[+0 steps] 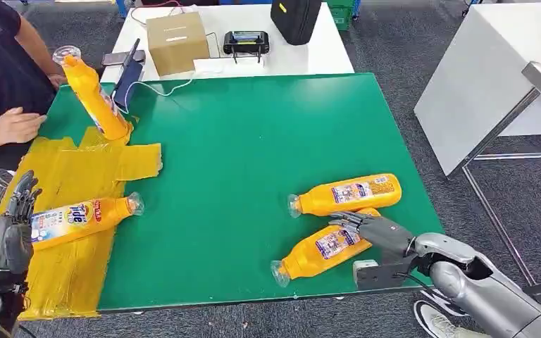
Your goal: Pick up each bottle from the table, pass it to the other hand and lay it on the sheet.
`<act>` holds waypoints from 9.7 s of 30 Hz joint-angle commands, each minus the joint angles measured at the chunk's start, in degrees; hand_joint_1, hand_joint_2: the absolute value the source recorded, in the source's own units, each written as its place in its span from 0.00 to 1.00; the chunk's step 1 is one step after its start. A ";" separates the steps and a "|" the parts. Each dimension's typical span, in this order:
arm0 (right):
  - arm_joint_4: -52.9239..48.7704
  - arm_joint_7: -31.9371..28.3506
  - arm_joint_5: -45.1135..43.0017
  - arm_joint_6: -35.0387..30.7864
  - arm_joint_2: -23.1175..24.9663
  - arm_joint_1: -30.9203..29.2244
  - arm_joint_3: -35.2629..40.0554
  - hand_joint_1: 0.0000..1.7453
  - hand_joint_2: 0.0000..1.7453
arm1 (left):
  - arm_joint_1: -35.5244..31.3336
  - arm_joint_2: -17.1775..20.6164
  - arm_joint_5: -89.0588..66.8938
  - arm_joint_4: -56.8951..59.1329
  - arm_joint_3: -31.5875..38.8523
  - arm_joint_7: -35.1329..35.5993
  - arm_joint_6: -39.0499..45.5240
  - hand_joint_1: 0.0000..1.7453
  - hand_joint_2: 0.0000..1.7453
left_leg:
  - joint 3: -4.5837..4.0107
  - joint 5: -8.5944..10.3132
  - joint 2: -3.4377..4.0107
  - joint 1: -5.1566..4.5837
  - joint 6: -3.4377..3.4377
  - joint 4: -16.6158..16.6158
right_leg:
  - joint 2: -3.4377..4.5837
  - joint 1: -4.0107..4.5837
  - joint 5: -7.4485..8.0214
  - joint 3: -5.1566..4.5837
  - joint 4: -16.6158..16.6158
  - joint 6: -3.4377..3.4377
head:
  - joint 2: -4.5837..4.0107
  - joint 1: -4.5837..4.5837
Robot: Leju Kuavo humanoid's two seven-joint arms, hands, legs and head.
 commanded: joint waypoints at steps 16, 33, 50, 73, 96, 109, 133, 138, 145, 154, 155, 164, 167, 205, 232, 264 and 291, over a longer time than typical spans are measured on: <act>-5.82 0.04 6.56 0.19 -0.43 7.18 -10.37 0.00 1.00 | 1.31 -2.88 2.00 -1.17 3.30 1.37 -2.05 0.00 0.00 | 0.11 -0.07 -0.17 0.02 -0.01 -0.02 | 0.17 -0.03 -0.11 0.13 -0.04 0.00 | 0.00 0.02; 20.83 3.35 19.46 -1.32 3.52 -2.05 3.42 0.98 1.00 | -5.23 -3.49 4.66 5.59 -2.97 2.33 -4.22 0.00 0.00 | 0.41 -0.06 -0.39 0.10 0.02 -0.15 | 0.09 0.01 -0.14 0.52 -0.25 0.05 | 0.00 0.00; 24.09 3.27 20.38 -2.73 5.19 -2.85 3.62 0.95 1.00 | -5.17 -3.44 5.01 5.43 -3.21 2.29 -4.31 0.00 0.00 | 1.48 -0.38 -0.14 0.10 0.18 -0.12 | 0.05 -0.06 -0.52 0.91 -0.41 0.09 | 0.00 0.02; 31.63 3.22 19.57 6.30 2.59 -3.40 17.22 0.00 1.00 | -16.69 -4.58 6.28 18.05 -10.69 2.51 -2.22 0.00 0.00 | 2.16 -0.37 -0.40 0.16 0.44 -0.06 | -0.03 -0.05 -0.77 1.84 -0.70 0.15 | 0.00 0.11; 35.12 0.47 -0.33 3.82 13.49 -5.47 9.32 1.00 1.00 | -15.58 -3.30 7.65 16.86 -9.76 2.22 -2.87 0.00 0.00 | 2.67 -0.91 0.32 0.48 0.57 -0.30 | 0.94 0.16 -0.42 2.60 -1.72 0.17 | 0.00 0.13; 29.21 -6.30 -15.40 -0.37 32.04 -8.89 -6.31 1.00 1.00 | -11.45 -4.42 6.97 10.13 -9.25 4.74 -1.96 0.00 0.00 | 2.74 -1.15 1.12 0.62 0.29 -0.17 | 1.75 0.46 -0.17 2.97 -1.37 0.13 | 0.00 0.13; 27.69 -3.00 -22.17 -6.58 53.31 -11.94 -13.73 1.00 1.00 | -8.01 -17.67 17.50 -0.84 -29.46 12.85 2.41 0.00 1.00 | 1.18 -0.83 0.01 0.40 0.10 -0.05 | 0.72 0.25 -0.48 1.52 -0.71 0.12 | 0.00 0.11; 27.23 -2.12 -20.30 -5.30 53.19 -10.89 -8.98 1.00 1.00 | -6.56 -16.81 19.29 -3.11 -30.16 12.49 1.69 0.00 1.00 | 0.97 -0.79 0.17 0.44 0.10 -0.04 | 0.66 0.36 -0.40 1.31 -0.75 0.15 | 0.00 0.09; 28.96 -1.84 -18.39 -5.39 51.49 -10.53 -6.60 1.00 1.00 | -6.03 -15.87 21.50 -3.91 -28.61 13.10 0.73 0.00 1.00 | 0.84 -0.73 0.16 0.45 0.13 -0.08 | 0.55 0.36 -0.36 1.19 -0.79 0.17 | 0.00 0.11; 28.92 -1.78 -18.42 -5.42 51.53 -10.67 -6.68 1.00 1.00 | -6.02 -15.96 21.47 -3.92 -28.67 13.09 0.76 0.00 1.00 | 0.91 -0.77 0.09 0.43 0.10 -0.05 | 0.64 0.32 -0.43 1.25 -0.73 0.14 | 0.00 0.09; 28.92 -1.78 -18.42 -5.42 51.53 -10.67 -6.68 1.00 1.00 | -6.02 -15.96 21.47 -3.92 -28.67 13.09 0.76 0.00 1.00 | 0.87 -0.75 0.12 0.42 0.11 -0.07 | 0.59 0.33 -0.40 1.22 -0.75 0.15 | 0.00 0.09; 33.86 -2.46 -12.64 -5.74 47.63 -7.24 -3.08 1.00 1.00 | -4.62 -13.78 24.73 -6.18 -26.58 14.04 -0.89 0.00 1.00 | 0.84 -0.71 0.15 0.47 0.12 -0.10 | 0.46 0.39 -0.35 1.22 -0.85 0.18 | 0.00 0.09; 35.62 -2.93 -11.04 -6.58 46.60 -6.11 -2.67 1.00 1.00 | -4.21 -12.94 25.13 -5.98 -26.08 14.81 -1.60 0.00 1.00 | 1.02 -0.75 0.04 0.46 0.11 -0.16 | 0.53 0.35 -0.39 1.40 -0.88 0.15 | 0.00 0.09; 35.44 -2.60 -6.83 -7.87 47.26 -8.58 -4.31 1.00 1.00 | 0.14 -7.05 25.48 -1.72 -30.98 17.98 -9.64 1.00 1.00 | 0.89 -0.81 0.20 0.39 0.12 -0.02 | 0.76 0.28 -0.43 1.19 -0.68 0.15 | 0.00 0.09; 38.86 -0.94 -3.59 -8.93 52.50 -9.71 2.37 1.00 1.00 | 3.07 -7.83 35.33 -4.04 -31.85 22.07 -11.00 0.00 1.00 | 0.81 -0.75 0.17 0.44 0.12 -0.05 | 0.57 0.36 -0.39 1.13 -0.74 0.15 | 0.00 0.11; 47.46 -0.14 -2.14 -7.93 56.05 -9.35 12.95 1.00 1.00 | 1.54 -9.36 32.24 -4.38 -31.17 20.91 -7.46 1.00 1.00 | 0.93 -0.80 -0.19 0.48 0.10 -0.01 | 0.43 0.35 -0.54 1.28 -0.71 0.11 | 0.00 0.11; 15.09 1.26 -0.94 -11.50 38.51 -7.83 -12.05 0.00 1.00 | -1.40 -8.16 -13.51 -7.89 -21.95 11.93 16.47 1.00 1.00 | 0.67 -0.68 -0.17 0.42 0.15 0.01 | 0.23 0.34 -0.40 1.09 -0.71 0.19 | 0.00 0.11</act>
